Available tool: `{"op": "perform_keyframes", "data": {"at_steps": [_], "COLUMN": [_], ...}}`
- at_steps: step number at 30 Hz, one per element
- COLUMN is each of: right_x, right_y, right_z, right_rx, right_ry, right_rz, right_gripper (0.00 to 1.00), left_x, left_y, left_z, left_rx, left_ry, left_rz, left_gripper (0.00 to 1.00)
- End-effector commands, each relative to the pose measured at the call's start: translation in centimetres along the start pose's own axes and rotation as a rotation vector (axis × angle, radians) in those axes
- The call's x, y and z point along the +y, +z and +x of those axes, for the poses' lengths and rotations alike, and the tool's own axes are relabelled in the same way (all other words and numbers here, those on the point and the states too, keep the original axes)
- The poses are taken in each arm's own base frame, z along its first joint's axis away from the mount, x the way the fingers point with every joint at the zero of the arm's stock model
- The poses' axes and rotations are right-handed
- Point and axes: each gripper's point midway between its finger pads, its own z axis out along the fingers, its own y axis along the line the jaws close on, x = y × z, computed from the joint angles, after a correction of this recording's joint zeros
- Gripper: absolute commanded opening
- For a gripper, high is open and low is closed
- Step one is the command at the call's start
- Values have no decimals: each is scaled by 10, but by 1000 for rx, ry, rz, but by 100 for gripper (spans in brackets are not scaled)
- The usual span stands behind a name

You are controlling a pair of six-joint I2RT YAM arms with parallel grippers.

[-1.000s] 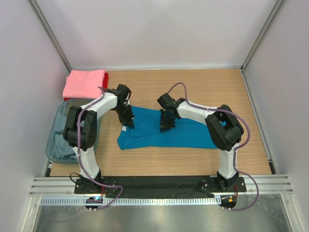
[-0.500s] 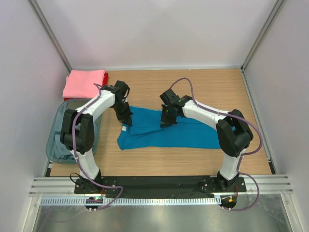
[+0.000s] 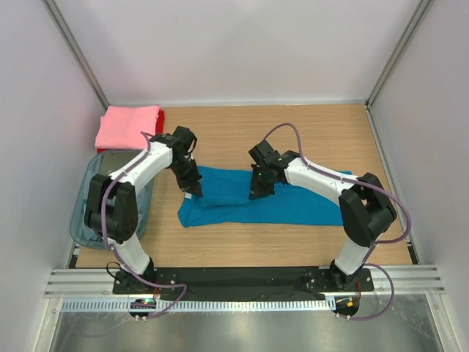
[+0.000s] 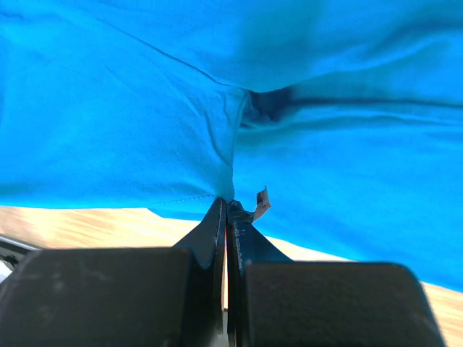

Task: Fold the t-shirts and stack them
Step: Fold the tshirt

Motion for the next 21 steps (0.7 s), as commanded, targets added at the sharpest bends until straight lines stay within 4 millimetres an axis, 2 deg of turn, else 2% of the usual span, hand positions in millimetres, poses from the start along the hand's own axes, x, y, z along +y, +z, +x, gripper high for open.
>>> {"op": "perform_keyframes", "data": {"at_steps": [1, 8, 14, 15, 17, 19, 20, 21], "right_x": [-1, -15, -24, -24, -25, -25, -27, -27], "right_y": [-9, 9, 21, 24, 28, 29, 26, 23], "right_z": [0, 11, 11, 12, 12, 12, 14, 14], "right_rx": [-30, -9, -10, -8, -2, 5, 12, 13], "right_ry": [7, 16, -4, -2, -2, 3, 8, 10], "right_rz": [-10, 21, 60, 62, 68, 73, 82, 84], "right_gripper": [1, 1, 1, 1, 4, 11, 17, 21], "left_x": [6, 19, 25, 26, 25, 27, 24, 27], "left_y": [1, 21, 39, 40, 38, 36, 30, 26], "left_z": [20, 31, 35, 35, 27, 21, 8, 5], "left_rx": [45, 86, 127, 130, 105, 98, 54, 47], "left_ry": [-10, -14, -16, -16, 4, 15, 37, 42], "left_rz": [-5, -42, -65, -72, -87, -122, -134, -167], "left_gripper": [0, 0, 1, 8, 11, 15, 18, 25]}}
